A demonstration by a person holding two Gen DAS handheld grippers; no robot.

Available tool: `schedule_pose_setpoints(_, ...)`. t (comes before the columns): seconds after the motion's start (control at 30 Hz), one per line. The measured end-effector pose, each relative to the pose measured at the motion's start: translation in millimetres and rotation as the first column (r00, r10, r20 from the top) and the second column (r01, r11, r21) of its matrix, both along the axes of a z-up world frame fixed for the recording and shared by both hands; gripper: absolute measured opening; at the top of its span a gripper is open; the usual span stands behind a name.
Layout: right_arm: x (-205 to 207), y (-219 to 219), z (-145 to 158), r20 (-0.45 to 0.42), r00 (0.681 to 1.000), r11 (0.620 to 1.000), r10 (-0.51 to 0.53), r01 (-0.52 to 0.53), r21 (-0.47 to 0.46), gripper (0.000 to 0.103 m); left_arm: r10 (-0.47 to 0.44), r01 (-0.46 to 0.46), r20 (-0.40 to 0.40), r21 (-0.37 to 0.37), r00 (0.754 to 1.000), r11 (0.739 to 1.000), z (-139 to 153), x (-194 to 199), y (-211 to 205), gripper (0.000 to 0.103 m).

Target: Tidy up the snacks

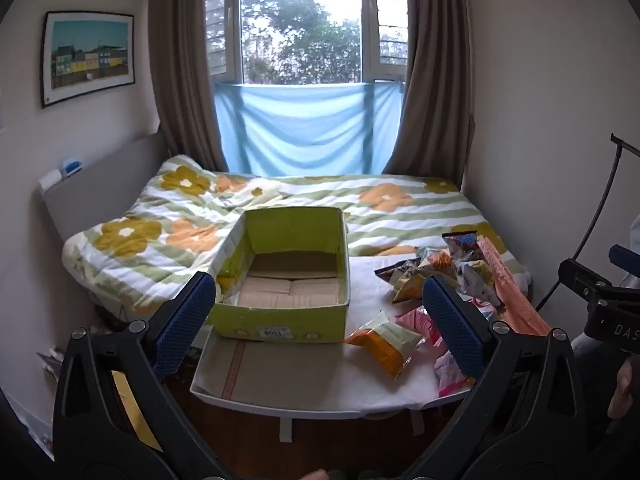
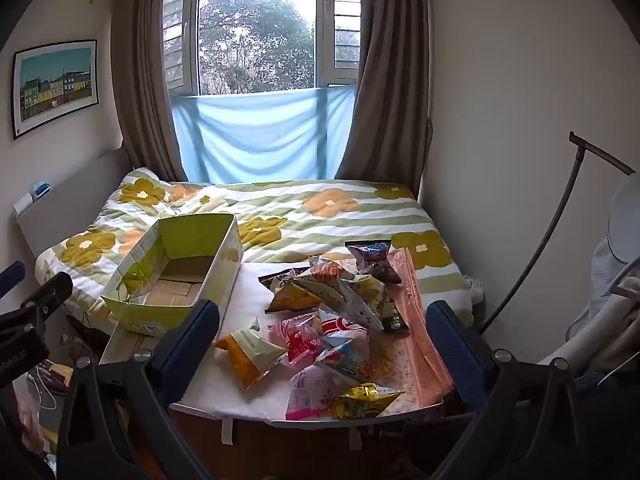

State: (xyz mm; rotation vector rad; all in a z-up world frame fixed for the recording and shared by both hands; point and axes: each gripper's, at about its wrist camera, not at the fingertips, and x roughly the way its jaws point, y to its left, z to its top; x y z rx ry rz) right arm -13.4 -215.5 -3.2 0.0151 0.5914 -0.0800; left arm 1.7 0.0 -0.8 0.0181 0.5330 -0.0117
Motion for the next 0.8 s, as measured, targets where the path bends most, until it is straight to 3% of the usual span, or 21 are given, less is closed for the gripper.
schedule_pose_setpoints(0.1,1.5,0.1,0.6,-0.003,1.000,1.000,-0.002,0.002,0.002,0.103,0.008,-0.008,-0.010,0.005,1.000,1.000,-0.9,11.9,4.1,0.102)
schedule_pose_setpoints(0.23,0.6,1.7,-1.1,0.003,1.000,1.000,-0.003,0.003,0.009,0.103,-0.014,0.013,0.042,0.016,0.999,1.000,7.6,-2.2,-4.0,0.102)
schedule_pose_setpoints(0.37,-4.7,3.5,-3.5,0.003,1.000,1.000,-0.008,0.008,0.007,0.103,-0.019,0.019,0.038,-0.012,0.999,1.000,4.0,1.8,6.7,0.102)
schedule_pose_setpoints(0.8,-0.5,0.1,-0.2,-0.008,1.000,1.000,-0.027,0.027,0.007,0.103,-0.014,0.014,0.013,-0.006,1.000,1.000,-2.5,5.3,3.0,0.102)
